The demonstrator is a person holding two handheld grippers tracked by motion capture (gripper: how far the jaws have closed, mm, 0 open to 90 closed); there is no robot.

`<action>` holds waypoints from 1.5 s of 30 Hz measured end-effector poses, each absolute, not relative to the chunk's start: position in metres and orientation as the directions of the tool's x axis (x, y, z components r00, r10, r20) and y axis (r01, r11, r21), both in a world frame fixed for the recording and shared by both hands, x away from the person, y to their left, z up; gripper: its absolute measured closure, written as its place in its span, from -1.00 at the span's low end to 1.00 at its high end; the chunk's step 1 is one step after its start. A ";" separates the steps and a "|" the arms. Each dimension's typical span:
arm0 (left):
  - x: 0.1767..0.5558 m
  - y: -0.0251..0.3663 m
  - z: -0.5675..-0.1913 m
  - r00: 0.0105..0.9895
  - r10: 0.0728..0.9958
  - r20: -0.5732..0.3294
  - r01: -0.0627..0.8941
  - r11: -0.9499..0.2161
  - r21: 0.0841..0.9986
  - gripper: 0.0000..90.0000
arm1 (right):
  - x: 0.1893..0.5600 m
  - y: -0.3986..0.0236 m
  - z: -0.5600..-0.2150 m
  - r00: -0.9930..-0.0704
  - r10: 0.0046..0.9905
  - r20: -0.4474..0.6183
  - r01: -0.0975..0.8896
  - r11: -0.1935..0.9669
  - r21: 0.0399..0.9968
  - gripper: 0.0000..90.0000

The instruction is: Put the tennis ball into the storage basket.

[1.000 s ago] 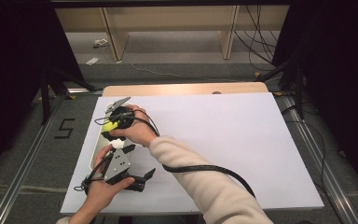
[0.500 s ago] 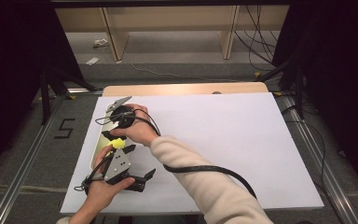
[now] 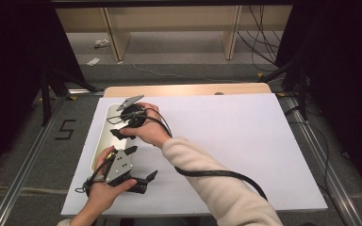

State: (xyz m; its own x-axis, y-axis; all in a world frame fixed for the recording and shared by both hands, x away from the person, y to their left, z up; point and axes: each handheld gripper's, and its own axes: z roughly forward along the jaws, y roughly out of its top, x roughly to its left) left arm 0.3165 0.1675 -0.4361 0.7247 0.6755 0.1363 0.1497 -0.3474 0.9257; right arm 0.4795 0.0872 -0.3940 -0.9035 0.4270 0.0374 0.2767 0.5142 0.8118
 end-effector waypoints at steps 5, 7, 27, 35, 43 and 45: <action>0.317 0.168 -0.436 0.724 0.677 0.136 0.150 -0.347 0.926 -1.00 | 0.476 0.076 -0.393 -0.900 0.433 0.036 0.277 0.508 0.816 -0.53; 0.317 0.167 -0.436 0.724 0.676 0.137 0.149 -0.346 0.926 -1.00 | 0.475 0.072 -0.393 -0.899 0.437 0.036 0.278 0.504 0.818 -0.53; 0.317 0.168 -0.436 0.722 0.678 0.138 0.150 -0.347 0.926 -1.00 | 0.473 0.029 -0.390 -0.871 0.490 0.036 0.300 0.472 0.829 -0.52; 0.317 0.168 -0.436 0.721 0.679 0.137 0.150 -0.347 0.926 -1.00 | 0.473 0.009 -0.390 -0.858 0.513 0.039 0.312 0.460 0.831 -0.52; 0.317 0.168 -0.436 0.720 0.680 0.136 0.151 -0.346 0.926 -1.00 | 0.472 -0.004 -0.391 -0.851 0.523 0.039 0.316 0.453 0.834 -0.51; 0.317 0.168 -0.436 0.720 0.680 0.136 0.151 -0.346 0.926 -1.00 | 0.471 -0.007 -0.391 -0.850 0.525 0.038 0.316 0.452 0.834 -0.51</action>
